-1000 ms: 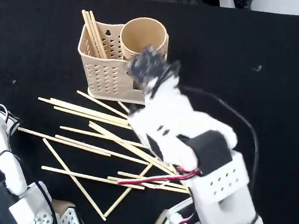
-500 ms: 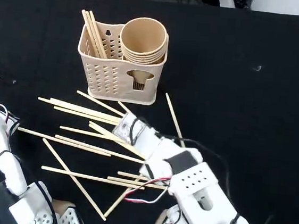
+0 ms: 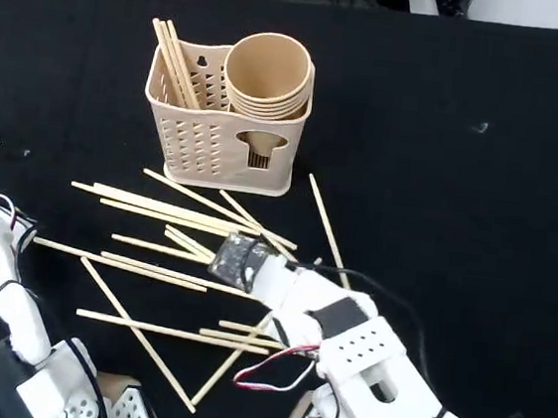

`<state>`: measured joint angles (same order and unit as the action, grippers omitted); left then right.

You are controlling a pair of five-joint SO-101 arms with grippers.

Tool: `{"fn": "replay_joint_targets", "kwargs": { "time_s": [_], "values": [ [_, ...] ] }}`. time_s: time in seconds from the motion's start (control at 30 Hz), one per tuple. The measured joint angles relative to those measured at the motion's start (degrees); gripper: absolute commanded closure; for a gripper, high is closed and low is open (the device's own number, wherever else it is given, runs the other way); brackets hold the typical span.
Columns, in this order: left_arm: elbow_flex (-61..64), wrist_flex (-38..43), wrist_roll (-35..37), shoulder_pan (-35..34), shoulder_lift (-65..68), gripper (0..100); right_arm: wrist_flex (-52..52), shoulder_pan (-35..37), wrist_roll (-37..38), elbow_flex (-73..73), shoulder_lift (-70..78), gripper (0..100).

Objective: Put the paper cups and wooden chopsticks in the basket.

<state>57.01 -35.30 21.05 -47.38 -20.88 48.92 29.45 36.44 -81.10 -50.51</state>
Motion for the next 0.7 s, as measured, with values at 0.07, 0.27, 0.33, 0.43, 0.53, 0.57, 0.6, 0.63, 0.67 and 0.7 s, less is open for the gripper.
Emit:
{"fn": "replay_joint_targets", "kwargs": {
  "time_s": [0.07,0.27,0.33,0.43,0.53,0.57,0.6,0.63,0.67,0.7],
  "values": [
    [0.0,0.0,0.0,0.0,0.0,81,-0.2,0.2,0.0,0.1,0.0,98.7],
    [0.0,0.0,0.0,0.0,0.0,81,-0.1,0.0,-0.1,0.4,0.0,98.7],
    [0.0,0.0,0.0,0.0,0.0,81,1.8,-0.1,-0.1,1.8,0.8,98.7],
    [0.0,0.0,0.0,0.0,0.0,81,6.3,0.0,-0.1,5.8,1.0,98.7],
    [0.0,0.0,0.0,0.0,0.0,81,11.5,0.0,-0.1,11.3,1.0,98.7],
    [0.0,0.0,0.0,0.0,0.0,81,13.1,0.0,-0.1,13.1,1.0,98.7],
    [0.0,0.0,0.0,0.0,0.0,81,14.6,0.0,-0.1,14.7,1.0,98.7],
    [0.0,0.0,0.0,0.0,0.0,81,15.8,0.0,-0.1,16.1,1.0,98.7],
    [0.0,0.0,0.0,0.0,0.0,81,16.7,0.0,-0.1,17.4,1.0,98.7],
    [0.0,0.0,0.0,0.0,0.0,81,17.4,0.0,-0.1,18.7,1.0,98.7]
  ]
}}
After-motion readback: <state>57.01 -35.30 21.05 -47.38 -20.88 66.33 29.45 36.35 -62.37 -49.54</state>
